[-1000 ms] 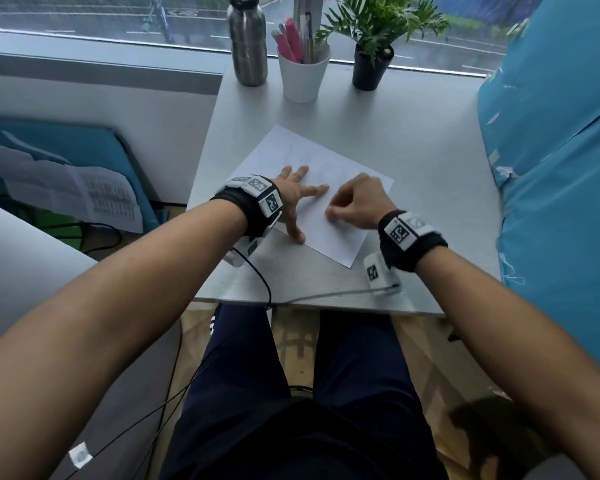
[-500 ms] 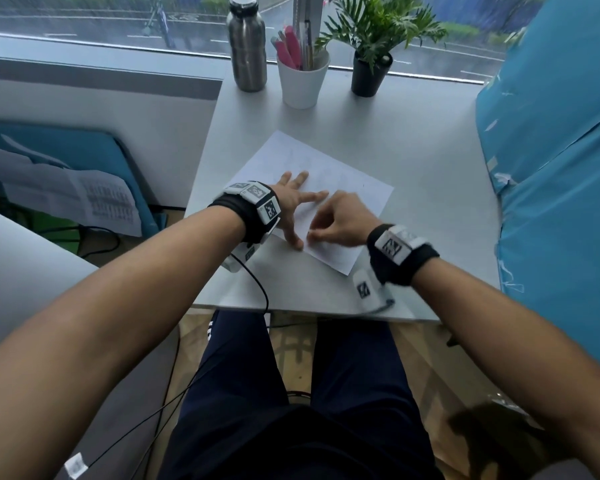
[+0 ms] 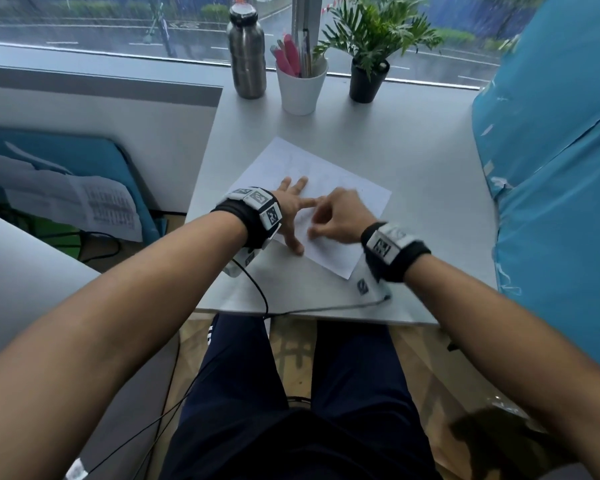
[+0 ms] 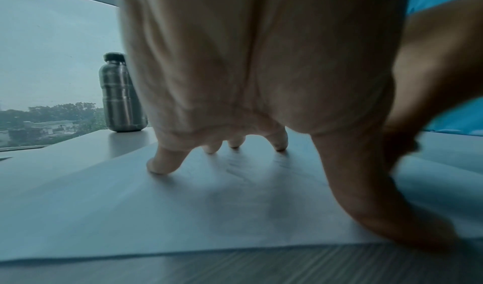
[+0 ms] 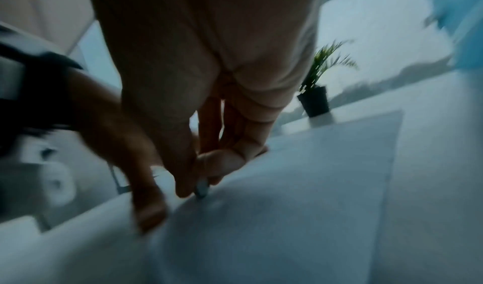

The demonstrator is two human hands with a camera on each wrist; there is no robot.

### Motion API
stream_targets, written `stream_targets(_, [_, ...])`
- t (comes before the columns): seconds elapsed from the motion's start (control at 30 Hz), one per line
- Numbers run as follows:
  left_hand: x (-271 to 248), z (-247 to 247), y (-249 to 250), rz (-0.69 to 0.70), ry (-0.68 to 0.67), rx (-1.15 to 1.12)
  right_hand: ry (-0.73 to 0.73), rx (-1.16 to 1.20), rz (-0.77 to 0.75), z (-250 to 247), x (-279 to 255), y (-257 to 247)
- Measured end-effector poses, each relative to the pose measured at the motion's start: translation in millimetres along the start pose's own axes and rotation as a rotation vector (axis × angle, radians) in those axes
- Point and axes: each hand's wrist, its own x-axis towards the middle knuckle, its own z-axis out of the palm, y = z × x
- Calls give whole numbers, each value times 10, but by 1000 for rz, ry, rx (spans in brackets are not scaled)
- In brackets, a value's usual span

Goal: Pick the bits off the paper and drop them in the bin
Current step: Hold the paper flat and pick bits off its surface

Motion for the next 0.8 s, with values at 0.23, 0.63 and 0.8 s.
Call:
stream_targets(0.23, [-23,39,15,4,5,0,108,46,117,-175,106,167])
stream_targets(0.63, [-48,143,-43,78,77,-91,123,51,182,-304,63,431])
stream_targets(0.8, [25,153,111,0,133,-130,161,41,175,-312,96,377])
